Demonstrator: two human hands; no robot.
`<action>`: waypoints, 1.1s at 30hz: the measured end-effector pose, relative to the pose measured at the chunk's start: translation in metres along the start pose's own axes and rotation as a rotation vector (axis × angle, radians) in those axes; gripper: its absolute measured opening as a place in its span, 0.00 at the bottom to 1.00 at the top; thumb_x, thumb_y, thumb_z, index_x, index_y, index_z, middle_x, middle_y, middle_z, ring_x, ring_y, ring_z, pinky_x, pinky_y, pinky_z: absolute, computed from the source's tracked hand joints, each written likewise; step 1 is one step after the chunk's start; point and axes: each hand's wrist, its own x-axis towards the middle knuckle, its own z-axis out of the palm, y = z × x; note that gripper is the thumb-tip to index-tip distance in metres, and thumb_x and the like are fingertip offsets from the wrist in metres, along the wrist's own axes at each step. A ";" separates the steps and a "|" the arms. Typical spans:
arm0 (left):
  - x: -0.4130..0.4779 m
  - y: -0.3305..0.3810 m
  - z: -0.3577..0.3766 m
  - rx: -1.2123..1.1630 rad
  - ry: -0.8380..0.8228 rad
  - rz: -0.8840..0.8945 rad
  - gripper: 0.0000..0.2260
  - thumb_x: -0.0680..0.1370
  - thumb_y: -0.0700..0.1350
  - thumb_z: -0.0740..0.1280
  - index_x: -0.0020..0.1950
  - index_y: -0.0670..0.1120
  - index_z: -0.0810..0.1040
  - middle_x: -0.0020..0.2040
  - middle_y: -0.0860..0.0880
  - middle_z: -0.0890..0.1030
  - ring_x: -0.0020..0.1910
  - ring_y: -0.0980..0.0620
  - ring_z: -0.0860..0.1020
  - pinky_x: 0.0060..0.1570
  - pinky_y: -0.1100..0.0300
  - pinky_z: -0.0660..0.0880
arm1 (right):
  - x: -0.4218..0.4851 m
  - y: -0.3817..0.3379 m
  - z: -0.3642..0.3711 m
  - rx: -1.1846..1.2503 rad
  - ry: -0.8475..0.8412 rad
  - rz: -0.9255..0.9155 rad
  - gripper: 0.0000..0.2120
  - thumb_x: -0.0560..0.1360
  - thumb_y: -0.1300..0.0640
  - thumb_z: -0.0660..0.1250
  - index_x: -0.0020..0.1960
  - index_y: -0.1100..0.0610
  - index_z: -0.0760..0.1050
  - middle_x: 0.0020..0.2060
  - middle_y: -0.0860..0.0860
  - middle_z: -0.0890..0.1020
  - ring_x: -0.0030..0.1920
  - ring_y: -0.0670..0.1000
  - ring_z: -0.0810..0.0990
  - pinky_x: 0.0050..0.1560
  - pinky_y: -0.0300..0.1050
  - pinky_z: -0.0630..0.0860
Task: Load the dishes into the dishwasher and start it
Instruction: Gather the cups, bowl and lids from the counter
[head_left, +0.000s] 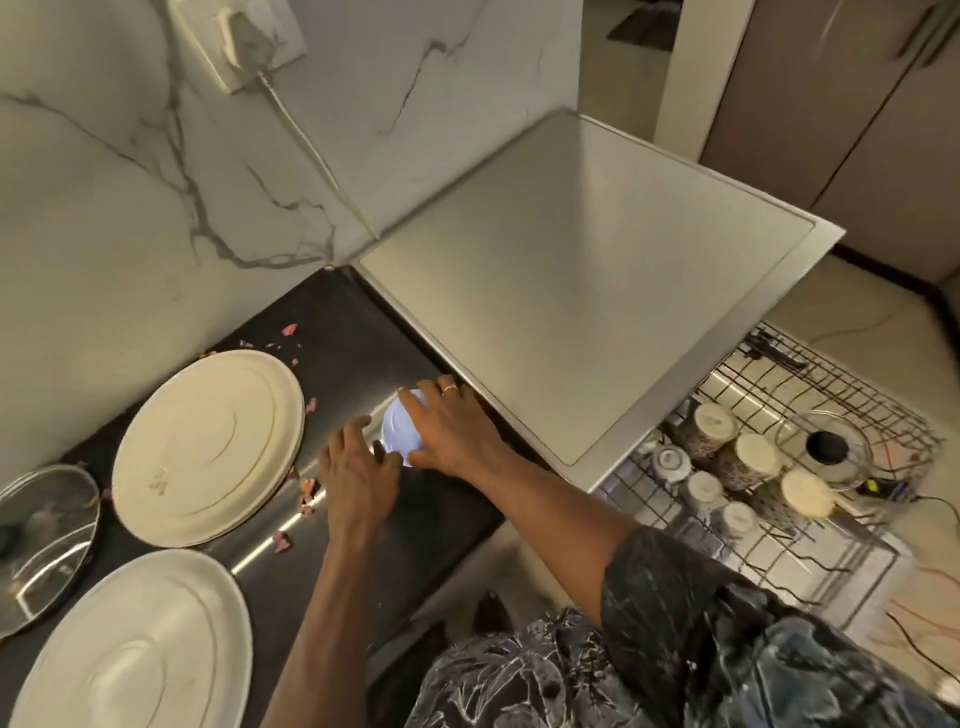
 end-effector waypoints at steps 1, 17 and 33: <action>-0.002 -0.001 0.000 -0.002 0.011 -0.015 0.25 0.76 0.44 0.71 0.71 0.44 0.70 0.71 0.40 0.70 0.71 0.39 0.65 0.68 0.44 0.65 | 0.000 -0.002 0.002 -0.001 -0.011 -0.013 0.44 0.69 0.38 0.74 0.77 0.55 0.62 0.69 0.57 0.71 0.67 0.61 0.69 0.64 0.54 0.70; -0.027 0.110 0.089 -0.212 -0.178 0.595 0.19 0.73 0.43 0.69 0.65 0.46 0.76 0.64 0.49 0.76 0.65 0.48 0.71 0.67 0.60 0.65 | -0.147 0.153 -0.069 0.341 0.502 0.529 0.43 0.65 0.39 0.76 0.74 0.55 0.67 0.66 0.55 0.74 0.62 0.60 0.72 0.62 0.54 0.71; -0.108 0.223 0.287 0.364 -0.685 1.040 0.27 0.75 0.52 0.68 0.72 0.47 0.67 0.72 0.45 0.68 0.70 0.42 0.68 0.65 0.47 0.71 | -0.330 0.336 -0.024 0.322 0.417 1.087 0.41 0.67 0.46 0.79 0.74 0.55 0.65 0.68 0.57 0.71 0.65 0.61 0.71 0.58 0.55 0.73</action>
